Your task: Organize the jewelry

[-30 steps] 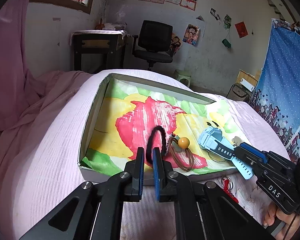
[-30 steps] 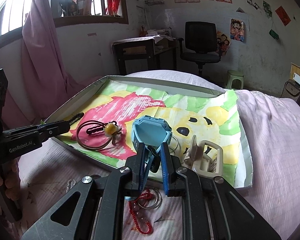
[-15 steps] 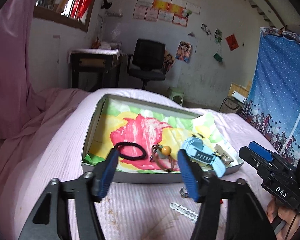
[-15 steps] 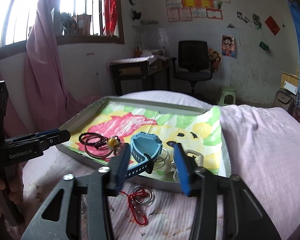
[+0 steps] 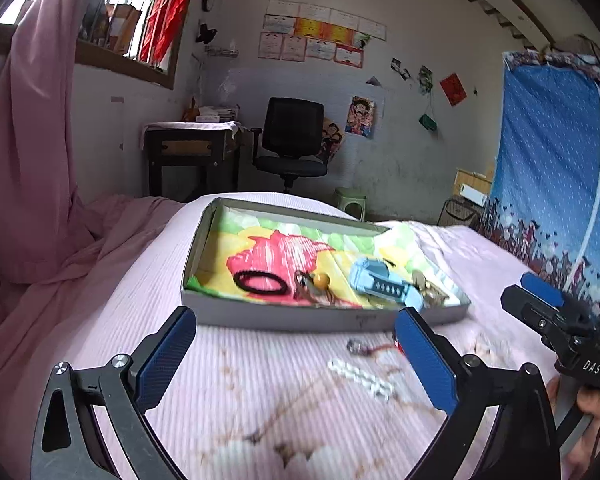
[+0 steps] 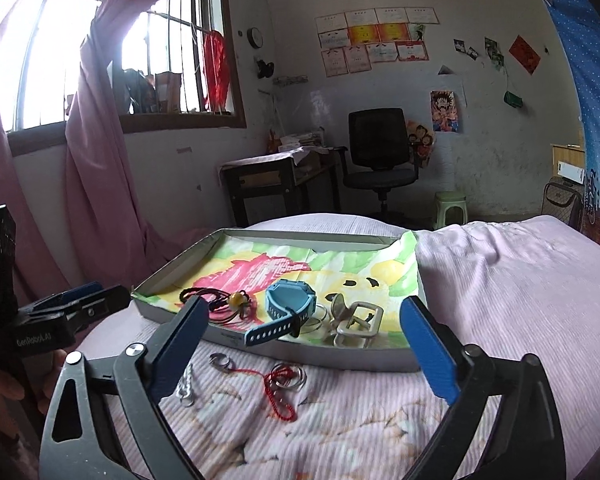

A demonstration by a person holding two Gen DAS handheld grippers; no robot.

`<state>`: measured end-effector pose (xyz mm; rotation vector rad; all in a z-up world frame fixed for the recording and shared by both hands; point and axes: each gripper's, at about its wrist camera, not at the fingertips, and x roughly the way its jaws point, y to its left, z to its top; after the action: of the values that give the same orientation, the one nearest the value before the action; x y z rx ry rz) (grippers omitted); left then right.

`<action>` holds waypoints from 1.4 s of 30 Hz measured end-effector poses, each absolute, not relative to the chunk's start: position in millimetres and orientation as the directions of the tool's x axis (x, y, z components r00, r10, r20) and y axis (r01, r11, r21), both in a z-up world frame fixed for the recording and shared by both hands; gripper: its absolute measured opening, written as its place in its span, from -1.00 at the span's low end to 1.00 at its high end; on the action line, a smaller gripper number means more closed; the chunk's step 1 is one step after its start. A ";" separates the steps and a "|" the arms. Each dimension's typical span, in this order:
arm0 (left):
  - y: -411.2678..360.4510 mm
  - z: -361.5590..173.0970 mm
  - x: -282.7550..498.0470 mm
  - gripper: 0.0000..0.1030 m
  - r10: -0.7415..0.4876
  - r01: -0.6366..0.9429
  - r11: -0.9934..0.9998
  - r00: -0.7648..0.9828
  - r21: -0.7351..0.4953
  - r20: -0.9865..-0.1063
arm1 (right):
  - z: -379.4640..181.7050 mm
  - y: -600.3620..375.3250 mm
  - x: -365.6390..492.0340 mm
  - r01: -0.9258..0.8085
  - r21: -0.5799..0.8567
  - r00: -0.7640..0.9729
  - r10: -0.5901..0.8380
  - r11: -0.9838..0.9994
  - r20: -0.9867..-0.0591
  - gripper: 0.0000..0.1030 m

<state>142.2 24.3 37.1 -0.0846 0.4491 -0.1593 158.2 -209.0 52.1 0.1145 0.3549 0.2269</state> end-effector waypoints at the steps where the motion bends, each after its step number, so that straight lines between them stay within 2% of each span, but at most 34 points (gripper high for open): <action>1: 23.4 36.6 138.6 0.96 -0.172 0.139 0.984 0.889 -0.109 -0.425 | 50.0 -208.0 154.7 -0.201 0.135 0.912 0.236 0.970 -0.335 0.96; 8: 19.7 29.6 128.2 0.96 -0.194 0.152 0.980 0.879 -0.130 -0.435 | 41.0 -207.3 132.4 -0.212 0.067 0.909 0.222 0.975 -0.353 0.96; 13: 11.3 19.7 125.8 0.96 -0.184 0.169 0.983 0.861 -0.075 -0.474 | 35.8 -211.3 122.9 -0.219 0.052 0.898 0.222 0.974 -0.380 0.96; 25: 7.8 6.8 134.3 0.92 -0.252 0.235 0.967 0.795 -0.103 -0.552 | 12.4 -212.9 145.7 -0.215 0.057 0.819 0.212 0.975 -0.533 0.95; 27: 6.9 5.4 135.2 0.82 -0.265 0.247 0.963 0.786 -0.108 -0.558 | 10.5 -212.3 146.4 -0.222 0.061 0.811 0.219 0.973 -0.542 0.86; 29: 5.5 5.1 136.2 0.72 -0.275 0.257 0.960 0.779 -0.112 -0.564 | 8.6 -211.1 148.2 -0.230 0.062 0.801 0.225 0.971 -0.555 0.65; 32: 3.1 3.0 137.6 0.59 -0.294 0.276 0.954 0.763 -0.121 -0.575 | 5.7 -207.7 151.0 -0.242 0.063 0.786 0.233 0.968 -0.573 0.45; 42: -12.5 -2.6 145.1 0.18 -0.370 0.339 0.925 0.697 -0.172 -0.614 | -2.0 -197.6 161.5 -0.307 0.082 0.727 0.289 0.948 -0.622 -0.12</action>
<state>145.1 -12.5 -2.6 -0.0468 0.6946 -0.3957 161.5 -197.6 -2.0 -0.0270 0.6815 0.3286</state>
